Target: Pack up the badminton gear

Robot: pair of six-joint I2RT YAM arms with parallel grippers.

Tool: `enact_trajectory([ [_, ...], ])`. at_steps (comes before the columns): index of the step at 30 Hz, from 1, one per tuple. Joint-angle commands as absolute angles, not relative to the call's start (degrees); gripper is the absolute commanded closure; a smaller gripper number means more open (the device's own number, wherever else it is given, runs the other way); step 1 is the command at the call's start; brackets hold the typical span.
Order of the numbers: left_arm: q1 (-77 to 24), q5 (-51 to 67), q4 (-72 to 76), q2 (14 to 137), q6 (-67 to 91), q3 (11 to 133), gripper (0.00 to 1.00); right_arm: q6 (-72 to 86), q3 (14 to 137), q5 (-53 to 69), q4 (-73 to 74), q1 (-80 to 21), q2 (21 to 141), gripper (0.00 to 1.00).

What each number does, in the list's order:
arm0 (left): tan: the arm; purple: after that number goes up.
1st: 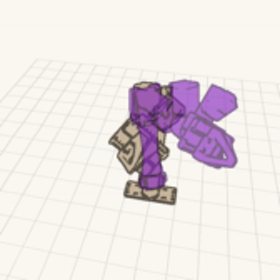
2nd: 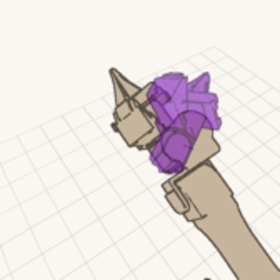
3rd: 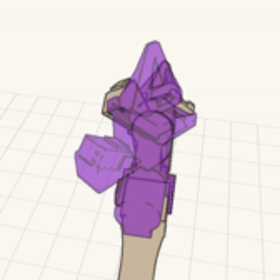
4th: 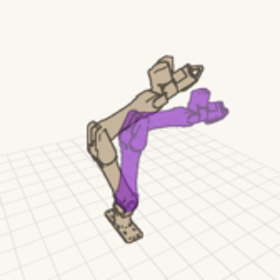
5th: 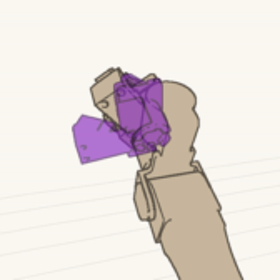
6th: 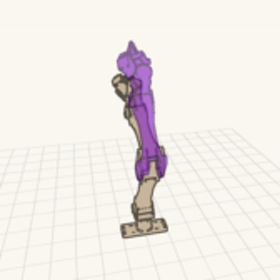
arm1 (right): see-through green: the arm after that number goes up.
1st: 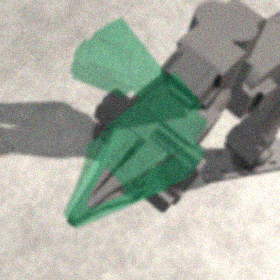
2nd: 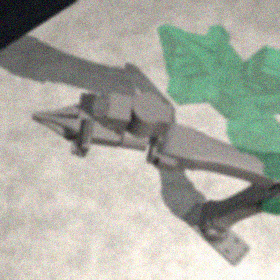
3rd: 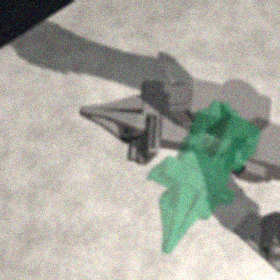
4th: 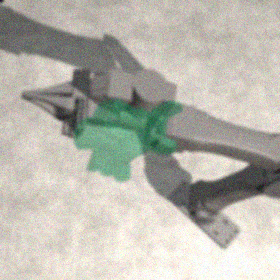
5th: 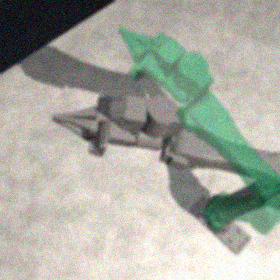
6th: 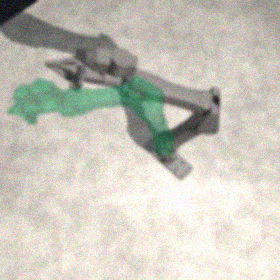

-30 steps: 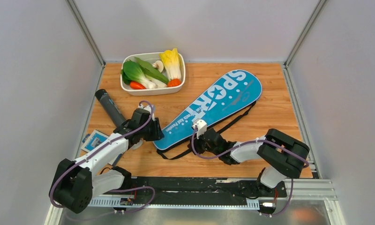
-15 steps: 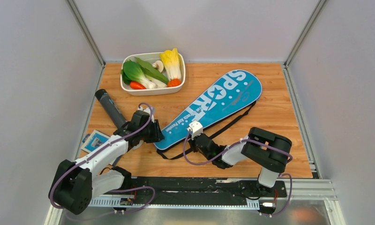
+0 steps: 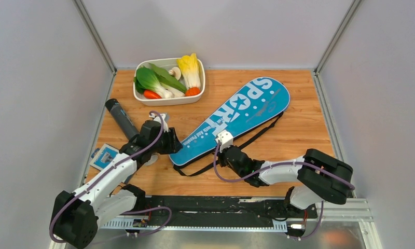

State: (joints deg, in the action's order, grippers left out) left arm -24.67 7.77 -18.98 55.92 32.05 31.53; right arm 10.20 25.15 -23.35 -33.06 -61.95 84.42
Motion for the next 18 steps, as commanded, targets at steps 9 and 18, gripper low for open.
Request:
enact_trajectory([
  [9, -24.50, 3.19, -20.88, 64.18, 27.47, 34.61, 0.36, 4.37, 24.90, -6.24, -34.72, -57.69, 87.69, 0.64],
  [18, -24.51, 1.78, -21.27, 70.89, 27.53, 33.90, 0.46, 2.18, 26.83, -5.73, -41.65, -56.51, 96.99, 0.50],
])
